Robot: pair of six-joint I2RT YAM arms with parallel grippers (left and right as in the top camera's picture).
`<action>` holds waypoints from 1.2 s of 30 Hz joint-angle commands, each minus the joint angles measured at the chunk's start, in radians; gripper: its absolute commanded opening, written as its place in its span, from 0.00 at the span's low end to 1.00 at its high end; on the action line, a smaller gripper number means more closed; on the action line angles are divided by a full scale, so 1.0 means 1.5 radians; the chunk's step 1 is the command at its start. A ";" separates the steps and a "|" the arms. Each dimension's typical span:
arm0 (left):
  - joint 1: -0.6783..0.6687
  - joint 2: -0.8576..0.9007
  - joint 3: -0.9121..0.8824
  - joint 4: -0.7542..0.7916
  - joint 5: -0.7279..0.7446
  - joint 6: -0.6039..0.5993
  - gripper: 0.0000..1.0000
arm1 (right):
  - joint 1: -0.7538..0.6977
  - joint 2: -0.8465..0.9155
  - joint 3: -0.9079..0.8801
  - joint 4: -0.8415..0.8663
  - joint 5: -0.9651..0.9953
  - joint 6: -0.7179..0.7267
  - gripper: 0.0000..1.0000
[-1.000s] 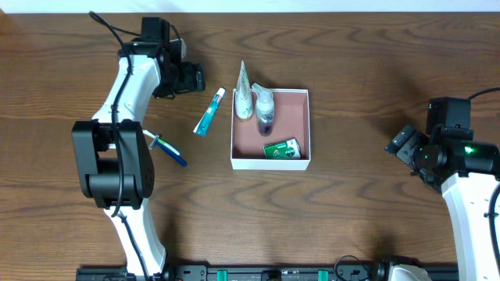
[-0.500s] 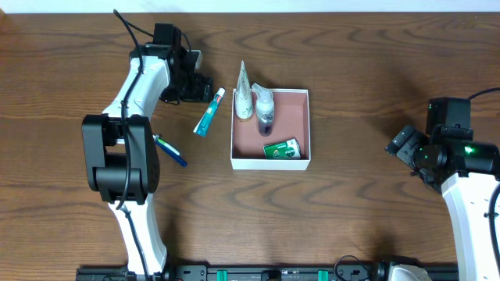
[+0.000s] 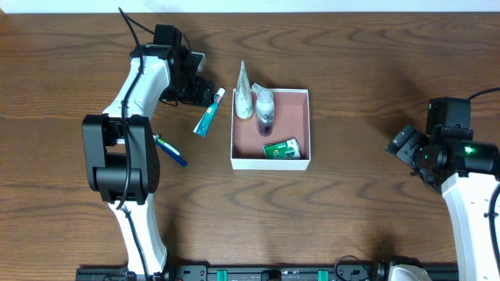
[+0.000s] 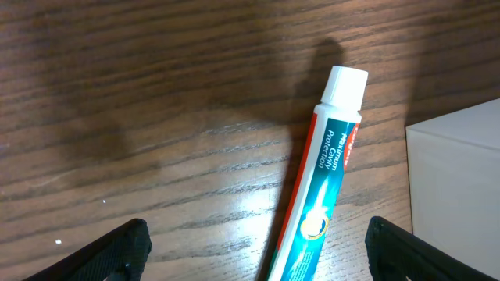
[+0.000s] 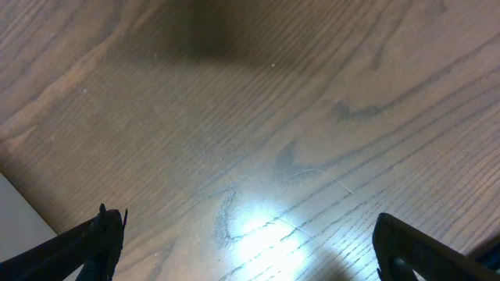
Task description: Pack container
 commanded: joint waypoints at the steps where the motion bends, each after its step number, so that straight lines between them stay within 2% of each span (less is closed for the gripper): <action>1: -0.003 0.005 -0.016 0.000 0.004 0.028 0.89 | -0.007 0.001 0.004 0.000 0.003 0.009 0.99; 27: -0.047 0.036 -0.041 0.005 -0.014 0.038 0.89 | -0.007 0.001 0.004 0.000 0.003 0.009 0.99; 36: -0.049 0.050 -0.041 0.007 -0.044 0.037 0.81 | -0.007 0.001 0.004 0.000 0.003 0.009 0.99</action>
